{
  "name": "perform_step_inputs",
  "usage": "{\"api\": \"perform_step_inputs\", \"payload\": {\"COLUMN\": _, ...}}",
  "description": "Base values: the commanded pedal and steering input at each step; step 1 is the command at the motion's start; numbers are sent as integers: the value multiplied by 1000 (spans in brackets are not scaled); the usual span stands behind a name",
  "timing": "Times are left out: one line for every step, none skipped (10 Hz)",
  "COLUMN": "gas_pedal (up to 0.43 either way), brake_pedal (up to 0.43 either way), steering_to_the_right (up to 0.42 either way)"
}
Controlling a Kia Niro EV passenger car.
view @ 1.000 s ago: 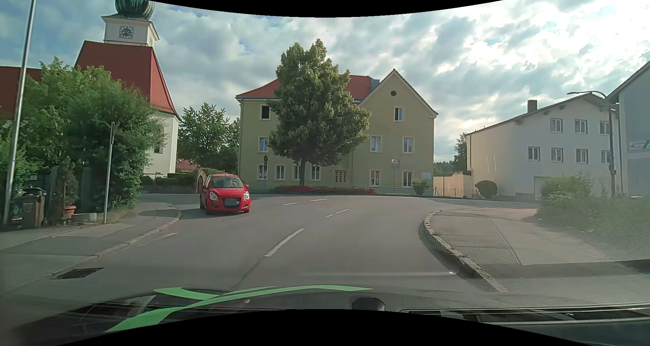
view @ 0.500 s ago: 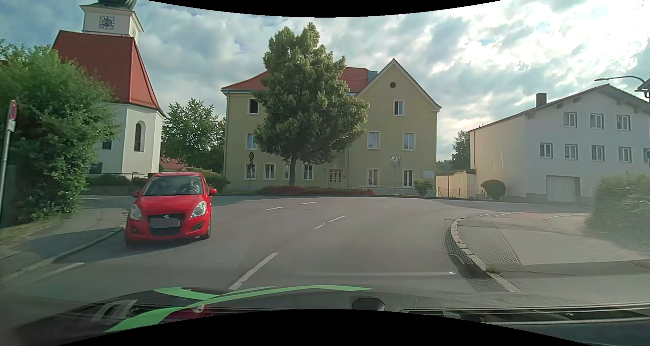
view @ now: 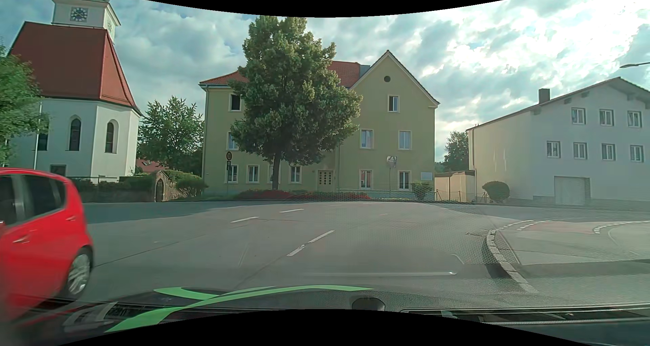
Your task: Follow the waypoints while adhering to traffic rules and regulations
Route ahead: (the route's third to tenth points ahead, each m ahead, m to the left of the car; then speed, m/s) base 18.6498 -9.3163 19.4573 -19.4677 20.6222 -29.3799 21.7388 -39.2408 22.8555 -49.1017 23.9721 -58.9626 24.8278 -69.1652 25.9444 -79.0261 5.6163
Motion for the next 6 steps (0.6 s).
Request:
{"api": "perform_step_inputs", "payload": {"gas_pedal": 130, "brake_pedal": 0, "steering_to_the_right": 103}}
{"api": "perform_step_inputs", "payload": {"gas_pedal": 130, "brake_pedal": 0, "steering_to_the_right": 121}}
{"api": "perform_step_inputs", "payload": {"gas_pedal": 130, "brake_pedal": 0, "steering_to_the_right": 134}}
{"api": "perform_step_inputs", "payload": {"gas_pedal": 130, "brake_pedal": 0, "steering_to_the_right": 140}}
{"api": "perform_step_inputs", "payload": {"gas_pedal": 138, "brake_pedal": 0, "steering_to_the_right": 148}}
{"api": "perform_step_inputs", "payload": {"gas_pedal": 157, "brake_pedal": 0, "steering_to_the_right": 156}}
